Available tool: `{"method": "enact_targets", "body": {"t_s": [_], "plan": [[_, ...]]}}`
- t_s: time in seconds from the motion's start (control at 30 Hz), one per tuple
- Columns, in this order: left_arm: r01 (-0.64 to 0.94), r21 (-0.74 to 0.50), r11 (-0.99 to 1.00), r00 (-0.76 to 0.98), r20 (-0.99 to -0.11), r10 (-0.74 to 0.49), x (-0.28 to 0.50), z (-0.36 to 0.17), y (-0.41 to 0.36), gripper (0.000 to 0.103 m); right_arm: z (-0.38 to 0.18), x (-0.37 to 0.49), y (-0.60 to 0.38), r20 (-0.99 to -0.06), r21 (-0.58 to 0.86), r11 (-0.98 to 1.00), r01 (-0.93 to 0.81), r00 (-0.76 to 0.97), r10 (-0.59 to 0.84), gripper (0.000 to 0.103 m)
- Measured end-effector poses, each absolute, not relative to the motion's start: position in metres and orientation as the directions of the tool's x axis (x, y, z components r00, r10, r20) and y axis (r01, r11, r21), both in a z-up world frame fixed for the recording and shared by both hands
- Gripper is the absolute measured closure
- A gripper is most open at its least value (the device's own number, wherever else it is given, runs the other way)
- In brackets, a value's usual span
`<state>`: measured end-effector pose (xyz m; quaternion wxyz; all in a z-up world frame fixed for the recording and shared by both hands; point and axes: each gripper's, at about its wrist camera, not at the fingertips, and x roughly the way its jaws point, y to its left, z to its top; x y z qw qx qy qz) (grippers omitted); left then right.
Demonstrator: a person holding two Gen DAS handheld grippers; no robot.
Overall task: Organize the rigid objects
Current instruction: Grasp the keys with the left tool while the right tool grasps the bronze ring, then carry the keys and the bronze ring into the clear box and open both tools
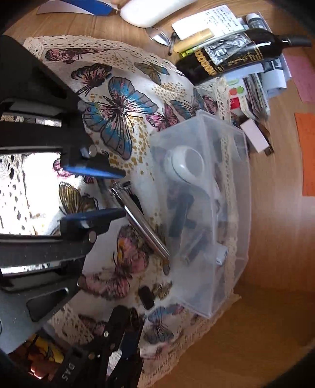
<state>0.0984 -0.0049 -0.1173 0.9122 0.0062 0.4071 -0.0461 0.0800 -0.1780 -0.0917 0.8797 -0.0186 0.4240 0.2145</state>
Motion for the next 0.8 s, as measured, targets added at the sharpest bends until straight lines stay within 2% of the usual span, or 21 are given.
{"method": "enact_targets", "body": {"t_s": [0.03, 0.23, 0.3, 0.37, 0.43, 0.6, 0.7, 0.8], "plan": [[0.091, -0.026, 0.996, 0.661, -0.746, -0.08, 0.099, -0.117, -0.005, 0.085, -0.09, 0.08, -0.178, -0.749, 0.149, 0.907, -0.393, 0.554, 0.363, 0.073], [0.101, -0.106, 0.989, 0.627, -0.765, -0.146, 0.093, -0.119, 0.007, 0.084, -0.088, 0.079, -0.175, -0.741, 0.143, 0.906, -0.398, 0.563, 0.365, 0.073], [0.107, -0.112, 0.988, 0.626, -0.764, -0.154, 0.086, -0.118, 0.009, 0.075, -0.087, 0.08, -0.176, -0.742, 0.145, 0.906, -0.399, 0.562, 0.366, 0.073], [0.09, -0.1, 0.991, 0.64, -0.756, -0.135, 0.077, -0.115, 0.015, 0.049, -0.087, 0.081, -0.176, -0.741, 0.147, 0.905, -0.399, 0.562, 0.368, 0.073], [0.075, -0.093, 0.993, 0.652, -0.749, -0.119, 0.07, -0.112, 0.018, 0.035, -0.088, 0.082, -0.176, -0.741, 0.15, 0.904, -0.4, 0.56, 0.371, 0.073], [0.048, -0.076, 0.996, 0.634, -0.769, -0.089, 0.066, -0.116, 0.028, 0.026, -0.089, 0.082, -0.172, -0.744, 0.156, 0.9, -0.406, 0.552, 0.378, 0.073], [0.021, -0.126, 0.992, 0.59, -0.799, -0.114, 0.074, -0.126, 0.035, 0.026, -0.089, 0.081, -0.171, -0.742, 0.154, 0.898, -0.413, 0.552, 0.381, 0.073], [0.014, -0.157, 0.988, 0.595, -0.792, -0.134, 0.076, -0.126, 0.034, 0.019, -0.089, 0.08, -0.171, -0.742, 0.15, 0.899, -0.412, 0.553, 0.378, 0.073]]}}
